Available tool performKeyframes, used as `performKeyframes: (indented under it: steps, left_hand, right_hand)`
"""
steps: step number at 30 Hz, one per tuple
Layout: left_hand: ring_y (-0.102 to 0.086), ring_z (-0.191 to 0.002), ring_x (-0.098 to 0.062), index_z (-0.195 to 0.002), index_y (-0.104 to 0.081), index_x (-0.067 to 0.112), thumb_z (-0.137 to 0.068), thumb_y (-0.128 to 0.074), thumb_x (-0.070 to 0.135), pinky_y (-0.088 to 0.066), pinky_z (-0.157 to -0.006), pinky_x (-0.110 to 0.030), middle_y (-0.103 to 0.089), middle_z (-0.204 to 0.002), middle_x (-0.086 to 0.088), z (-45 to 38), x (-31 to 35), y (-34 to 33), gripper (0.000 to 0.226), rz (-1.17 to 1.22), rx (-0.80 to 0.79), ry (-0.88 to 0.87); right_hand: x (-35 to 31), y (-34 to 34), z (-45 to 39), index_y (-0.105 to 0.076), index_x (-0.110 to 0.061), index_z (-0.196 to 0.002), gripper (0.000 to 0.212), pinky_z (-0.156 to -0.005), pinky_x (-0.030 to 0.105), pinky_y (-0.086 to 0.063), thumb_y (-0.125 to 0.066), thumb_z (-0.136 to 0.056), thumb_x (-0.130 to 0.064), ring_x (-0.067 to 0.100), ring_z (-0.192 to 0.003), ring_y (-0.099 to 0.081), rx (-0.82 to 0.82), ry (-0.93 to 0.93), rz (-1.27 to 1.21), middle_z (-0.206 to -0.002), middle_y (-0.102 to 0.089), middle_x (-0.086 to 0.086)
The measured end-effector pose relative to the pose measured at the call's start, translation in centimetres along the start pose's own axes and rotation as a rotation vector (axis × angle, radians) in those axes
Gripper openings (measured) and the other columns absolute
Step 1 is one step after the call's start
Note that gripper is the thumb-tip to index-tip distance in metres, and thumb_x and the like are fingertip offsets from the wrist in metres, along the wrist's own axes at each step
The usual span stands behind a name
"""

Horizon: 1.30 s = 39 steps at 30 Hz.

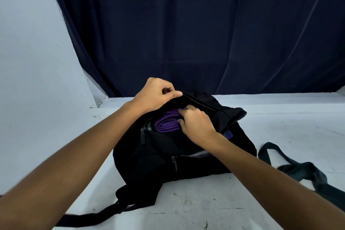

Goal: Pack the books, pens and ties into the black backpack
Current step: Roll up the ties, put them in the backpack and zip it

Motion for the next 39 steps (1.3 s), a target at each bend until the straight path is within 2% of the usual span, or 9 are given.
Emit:
performKeyframes:
  steps: [7, 11, 15, 19, 22, 25, 29, 33, 39]
  left_hand:
    - [-0.059, -0.062, -0.013, -0.075, -0.074, 0.018, -0.08, -0.076, 0.043, -0.052, -0.064, -0.037, -0.065, -0.067, 0.001, 1.1, -0.3, -1.1, 0.026, -0.094, 0.003, 0.002]
    - [-0.054, -0.065, -0.004, -0.079, -0.073, 0.021, -0.076, -0.078, 0.045, -0.046, -0.063, -0.03, -0.059, -0.073, 0.008, 1.9, 2.0, -1.5, 0.025, -0.171, 0.097, -0.039]
    - [-0.053, -0.063, -0.005, -0.084, -0.074, 0.019, -0.081, -0.073, 0.039, -0.044, -0.062, -0.023, -0.059, -0.077, 0.01, 2.6, 8.2, -4.2, 0.019, -0.056, 0.131, -0.199]
    - [-0.054, -0.062, -0.008, -0.084, -0.073, 0.02, -0.08, -0.065, 0.041, -0.044, -0.062, -0.02, -0.06, -0.073, 0.012, 2.7, 14.7, -11.9, 0.023, 0.128, -0.091, -0.289]
    - [-0.058, -0.069, -0.008, -0.088, -0.074, 0.019, -0.08, -0.067, 0.036, -0.051, -0.069, -0.029, -0.065, -0.078, 0.009, 3.7, 17.6, -20.4, 0.02, 0.161, -0.352, -0.256]
    - [-0.059, -0.099, -0.018, -0.102, -0.071, 0.018, -0.085, -0.067, 0.037, -0.049, -0.087, -0.037, -0.067, -0.1, 0.001, 4.9, 18.6, -29.1, 0.025, -0.011, -0.53, -0.213]
    - [-0.056, -0.114, -0.024, -0.12, -0.061, 0.015, -0.089, -0.065, 0.039, -0.047, -0.094, -0.037, -0.059, -0.119, -0.005, 5.8, 17.7, -35.9, 0.039, -0.186, -0.579, -0.008]
    - [-0.061, -0.095, -0.02, -0.097, -0.07, 0.014, -0.083, -0.075, 0.027, -0.043, -0.073, -0.026, -0.064, -0.096, -0.001, 5.7, 16.8, -36.6, 0.02, -0.077, -0.46, 0.174]
    - [-0.054, -0.076, -0.012, -0.066, -0.063, 0.024, -0.074, -0.084, 0.019, -0.044, -0.072, -0.028, -0.057, -0.083, 0.001, 4.3, 18.7, -34.6, 0.023, 0.144, -0.358, 0.301]
  right_hand:
    - [1.2, 2.2, 5.1, -0.064, -0.018, -0.125, 0.035, -0.089, 0.032, -0.053, -0.06, -0.091, -0.013, 0.017, -0.094, -0.067, -0.194, 0.072, -0.369, -0.108, -0.071, 0.004]
    - [5.5, 4.9, 9.2, -0.071, -0.008, -0.109, 0.023, -0.069, 0.024, -0.056, -0.06, -0.09, 0.0, 0.016, -0.078, -0.072, -0.411, -0.039, -0.66, -0.093, -0.073, 0.006]
    - [14.3, 8.3, 11.7, -0.072, -0.004, -0.097, 0.023, -0.06, 0.026, -0.055, -0.053, -0.09, 0.007, 0.019, -0.07, -0.071, -0.233, -0.247, -0.632, -0.077, -0.072, 0.001]
    - [23.2, 8.7, 15.9, -0.07, -0.008, -0.089, 0.026, -0.056, 0.025, -0.053, -0.051, -0.088, 0.009, 0.022, -0.067, -0.067, -0.109, -0.458, -0.56, -0.08, -0.072, 0.012]
    - [27.2, 7.3, 19.6, -0.069, -0.022, -0.079, 0.036, -0.066, 0.018, -0.045, -0.052, -0.081, 0.01, 0.016, -0.074, -0.065, -0.153, -0.519, -0.371, -0.083, -0.071, 0.003]
    - [30.7, 5.5, 22.9, -0.072, -0.018, -0.107, 0.03, -0.076, 0.012, -0.037, -0.055, -0.087, -0.002, 0.015, -0.091, -0.061, -0.196, -0.591, -0.238, -0.114, -0.068, 0.003]
    - [35.3, 4.2, 25.0, -0.06, -0.021, -0.128, 0.041, -0.086, 0.027, -0.046, -0.066, -0.089, -0.032, 0.023, -0.104, -0.061, -0.183, -0.715, -0.205, -0.125, -0.062, 0.005]
    - [36.7, 2.5, 24.4, -0.061, -0.021, -0.122, 0.047, -0.082, 0.031, -0.049, -0.073, -0.081, -0.041, 0.024, -0.102, -0.061, -0.19, -0.731, -0.244, -0.111, -0.066, 0.004]
    - [38.8, 2.6, 23.1, -0.068, -0.016, -0.094, 0.017, -0.069, 0.026, -0.048, -0.064, -0.082, -0.005, 0.019, -0.082, -0.063, -0.125, -0.668, -0.467, -0.084, -0.063, 0.0]
Point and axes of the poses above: each hand's wrist, its own z-axis away from the middle knuckle, its own y-axis out of the back of the hand, x = y × z, the point moved 8 cm from there along -z, towards the middle knuckle
